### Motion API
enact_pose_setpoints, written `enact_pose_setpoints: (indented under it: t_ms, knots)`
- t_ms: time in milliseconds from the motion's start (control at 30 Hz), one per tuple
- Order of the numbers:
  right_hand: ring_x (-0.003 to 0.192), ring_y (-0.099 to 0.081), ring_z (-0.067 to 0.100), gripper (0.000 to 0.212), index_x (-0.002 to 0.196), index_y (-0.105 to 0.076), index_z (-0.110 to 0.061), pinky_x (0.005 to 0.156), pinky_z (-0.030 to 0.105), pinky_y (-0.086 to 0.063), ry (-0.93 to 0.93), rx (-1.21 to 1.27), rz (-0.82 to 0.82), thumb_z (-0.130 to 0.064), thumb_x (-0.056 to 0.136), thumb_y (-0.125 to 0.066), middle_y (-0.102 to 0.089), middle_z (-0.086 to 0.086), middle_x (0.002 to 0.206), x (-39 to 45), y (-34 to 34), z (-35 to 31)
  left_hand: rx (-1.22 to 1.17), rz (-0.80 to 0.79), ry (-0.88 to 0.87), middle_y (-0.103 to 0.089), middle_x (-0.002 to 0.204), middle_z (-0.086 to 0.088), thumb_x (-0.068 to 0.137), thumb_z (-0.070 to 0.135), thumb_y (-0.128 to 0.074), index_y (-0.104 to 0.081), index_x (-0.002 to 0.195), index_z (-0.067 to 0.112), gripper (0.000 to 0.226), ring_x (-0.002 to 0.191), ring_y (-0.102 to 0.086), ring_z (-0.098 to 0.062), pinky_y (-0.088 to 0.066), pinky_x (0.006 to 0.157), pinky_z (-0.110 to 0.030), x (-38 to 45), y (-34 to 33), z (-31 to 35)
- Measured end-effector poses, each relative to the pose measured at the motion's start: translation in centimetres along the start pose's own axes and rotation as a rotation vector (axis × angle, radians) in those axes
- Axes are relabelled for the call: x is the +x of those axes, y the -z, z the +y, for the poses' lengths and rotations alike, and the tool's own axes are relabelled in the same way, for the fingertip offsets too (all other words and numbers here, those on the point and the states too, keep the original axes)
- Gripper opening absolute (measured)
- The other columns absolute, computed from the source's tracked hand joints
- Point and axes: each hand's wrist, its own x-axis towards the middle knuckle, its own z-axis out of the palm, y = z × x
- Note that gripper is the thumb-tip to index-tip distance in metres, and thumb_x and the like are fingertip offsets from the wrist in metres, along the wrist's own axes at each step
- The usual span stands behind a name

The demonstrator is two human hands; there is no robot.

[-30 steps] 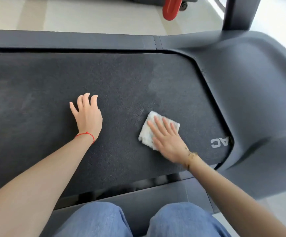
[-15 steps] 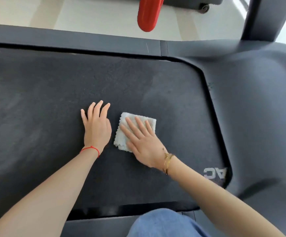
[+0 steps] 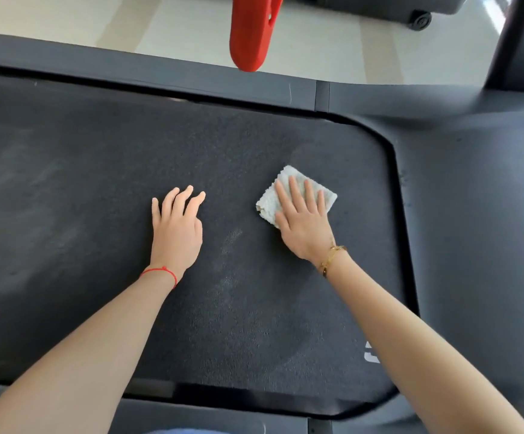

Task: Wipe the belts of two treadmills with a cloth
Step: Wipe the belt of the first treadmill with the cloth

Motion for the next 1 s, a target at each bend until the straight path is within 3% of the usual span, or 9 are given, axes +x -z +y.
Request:
enact_pose_setpoints:
  t_ms: [133,200,300,433,600,700,800,900,1000]
  knots:
    - [0.151,0.014,0.027,0.056,0.158,0.002,-0.032,0.122,0.046,0.011,0.245,-0.005,-0.076,-0.04,0.106,-0.018,0.007,-0.004,0.166,-3.0,-0.2,0.3,0.028,-0.024,0.047,-0.04,0.156,-0.011,0.097,0.004,-0.05,-0.046,0.147,0.013,0.051,0.149,-0.028,-0.032,-0.016,0.121,-0.062,0.0,0.0,0.8]
    - [0.152,0.01,0.027,0.055,0.158,0.001,-0.031,0.122,0.046,0.007,0.246,-0.022,-0.091,-0.04,0.107,-0.018,0.006,-0.003,0.166,-1.4,0.4,2.1,0.017,-0.016,0.082,-0.041,0.154,-0.012,0.097,0.005,-0.049,-0.049,0.144,0.011,0.047,0.148,-0.029,-0.032,-0.016,0.121,-0.063,0.1,0.1,1.5]
    - [0.151,0.003,0.034,0.056,0.158,-0.001,-0.025,0.121,0.05,0.0,0.021,-0.065,-0.031,-0.036,0.107,-0.021,0.004,0.004,0.166,3.5,1.8,5.4,0.001,0.006,0.076,-0.044,0.15,-0.013,0.097,0.009,-0.047,-0.052,0.139,0.01,0.043,0.147,-0.032,-0.03,-0.016,0.12,-0.063,0.4,-0.1,3.1]
    - [0.15,0.012,0.036,0.057,0.159,-0.001,-0.025,0.12,0.052,0.009,-0.228,0.08,-0.056,-0.037,0.106,-0.02,0.008,0.004,0.166,9.9,3.6,6.5,-0.039,0.011,0.006,-0.041,0.153,-0.009,0.098,0.015,-0.04,-0.048,0.142,0.014,0.045,0.148,-0.03,-0.029,-0.017,0.121,-0.062,1.3,-0.8,6.3]
    - [0.151,0.009,0.037,0.057,0.158,0.001,-0.026,0.119,0.053,0.008,0.081,-0.012,-0.086,-0.034,0.106,-0.021,0.006,0.004,0.166,10.4,1.9,2.0,-0.049,-0.03,0.006,-0.036,0.158,-0.008,0.1,0.019,-0.039,-0.044,0.147,0.016,0.047,0.151,-0.026,-0.027,-0.014,0.121,-0.062,1.6,-2.7,9.0]
    - [0.152,0.007,0.031,0.054,0.158,-0.001,-0.029,0.121,0.05,0.005,0.206,-0.017,-0.091,-0.035,0.107,-0.02,0.003,0.001,0.166,9.9,1.7,3.3,-0.011,-0.011,0.009,-0.034,0.16,-0.008,0.1,0.022,-0.036,-0.041,0.149,0.017,0.049,0.152,-0.024,-0.027,-0.015,0.121,-0.062,1.2,-3.5,8.9]
    - [0.151,0.003,0.035,0.056,0.158,-0.001,-0.024,0.121,0.05,0.0,0.039,-0.092,-0.034,-0.034,0.107,-0.021,0.003,0.005,0.166,12.2,3.1,7.5,-0.01,-0.003,0.012,-0.034,0.16,-0.007,0.1,0.023,-0.034,-0.042,0.148,0.017,0.049,0.152,-0.024,-0.027,-0.015,0.121,-0.063,1.2,-3.6,8.8]
    - [0.151,0.009,0.034,0.056,0.158,0.0,-0.024,0.121,0.05,0.006,-0.233,0.01,-0.036,-0.037,0.107,-0.017,0.007,0.004,0.166,14.2,4.9,11.1,-0.009,-0.012,0.017,-0.033,0.16,-0.007,0.1,0.024,-0.032,-0.04,0.148,0.017,0.049,0.152,-0.022,-0.027,-0.014,0.121,-0.063,1.2,-3.6,9.0]
    - [0.151,0.014,0.033,0.058,0.158,0.001,-0.025,0.12,0.05,0.012,-0.351,0.077,-0.034,-0.036,0.105,-0.016,0.01,0.002,0.166,15.3,5.1,10.4,-0.003,-0.014,0.023,-0.033,0.16,-0.008,0.099,0.023,-0.032,-0.041,0.148,0.016,0.05,0.152,-0.022,-0.028,-0.014,0.12,-0.064,1.3,-3.4,9.2]
